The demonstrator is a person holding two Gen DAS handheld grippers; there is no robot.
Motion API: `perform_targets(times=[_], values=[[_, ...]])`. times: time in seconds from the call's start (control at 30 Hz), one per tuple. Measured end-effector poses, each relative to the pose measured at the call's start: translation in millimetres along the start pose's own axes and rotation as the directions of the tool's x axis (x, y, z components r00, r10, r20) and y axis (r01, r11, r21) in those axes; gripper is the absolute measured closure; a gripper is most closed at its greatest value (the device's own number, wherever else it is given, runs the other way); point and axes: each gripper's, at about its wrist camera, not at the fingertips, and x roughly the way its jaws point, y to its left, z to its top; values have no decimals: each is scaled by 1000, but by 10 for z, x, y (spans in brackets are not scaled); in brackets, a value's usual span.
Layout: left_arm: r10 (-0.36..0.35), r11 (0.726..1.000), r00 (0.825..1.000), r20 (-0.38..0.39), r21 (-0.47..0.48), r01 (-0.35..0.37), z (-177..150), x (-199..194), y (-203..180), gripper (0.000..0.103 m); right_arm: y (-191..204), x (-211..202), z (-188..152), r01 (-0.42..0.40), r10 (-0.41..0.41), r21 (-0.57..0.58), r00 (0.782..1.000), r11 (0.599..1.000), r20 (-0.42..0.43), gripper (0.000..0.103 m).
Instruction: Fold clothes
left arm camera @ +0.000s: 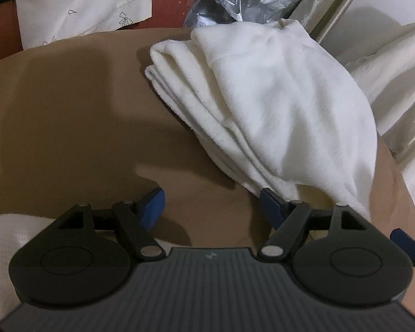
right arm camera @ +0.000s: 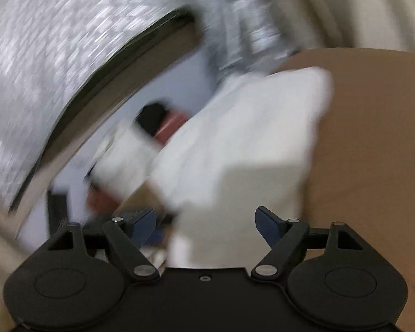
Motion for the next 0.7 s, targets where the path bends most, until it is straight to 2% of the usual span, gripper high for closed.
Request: perform_targets(times=[0.13, 0.23, 0.33, 0.37, 0.4, 0.43, 0.47, 0.5, 0.53, 0.57, 0.63, 0.67, 0.7], values=[[-53, 997, 997, 48, -62, 56, 33, 51, 86, 23, -379, 251, -125, -45, 52, 189, 998, 981, -33, 19], [-85, 989, 994, 72, -115, 93, 29, 77, 165, 23, -464, 532, -260, -14, 19, 241, 1000, 971, -21, 16], [-98, 985, 989, 114, -133, 113, 30, 16, 184, 24, -479, 890, -263, -47, 57, 278, 998, 959, -26, 12], [-102, 983, 986, 132, -137, 120, 33, -11, 187, 26, -469, 1023, -250, -68, 79, 289, 996, 955, -28, 16], [-101, 982, 982, 157, -143, 124, 37, -55, 190, 28, -454, 1104, -233, -115, 129, 321, 991, 940, -25, 28], [-82, 981, 973, 214, -156, 116, 40, -179, 194, 31, -457, 1146, -218, -159, 186, 400, 982, 903, -27, 42], [-61, 979, 961, 271, -169, 110, 43, -303, 199, 31, -464, 1132, -220, -254, 280, 477, 960, 841, 18, 52], [-48, 979, 945, 325, -175, 109, 50, -428, 198, 30, -471, 1108, -225, -354, 374, 543, 924, 761, 79, 55], [-69, 981, 926, 371, -143, 131, 76, -556, 171, 26, -478, 1084, -230, -447, 457, 598, 877, 666, 147, 56], [-90, 982, 909, 406, -114, 148, 100, -666, 144, 23, -463, 1042, -219, -495, 501, 606, 847, 622, 178, 56], [-119, 983, 913, 391, -81, 163, 129, -723, 104, 19, -369, 912, -147, -430, 450, 526, 888, 734, 97, 54], [-130, 983, 916, 379, -68, 168, 139, -734, 85, 19, -292, 882, -174, -339, 366, 443, 930, 830, 25, 52], [-126, 985, 927, 353, -70, 160, 129, -674, 73, 19, -210, 859, -214, -232, 261, 341, 965, 911, -41, 51]])
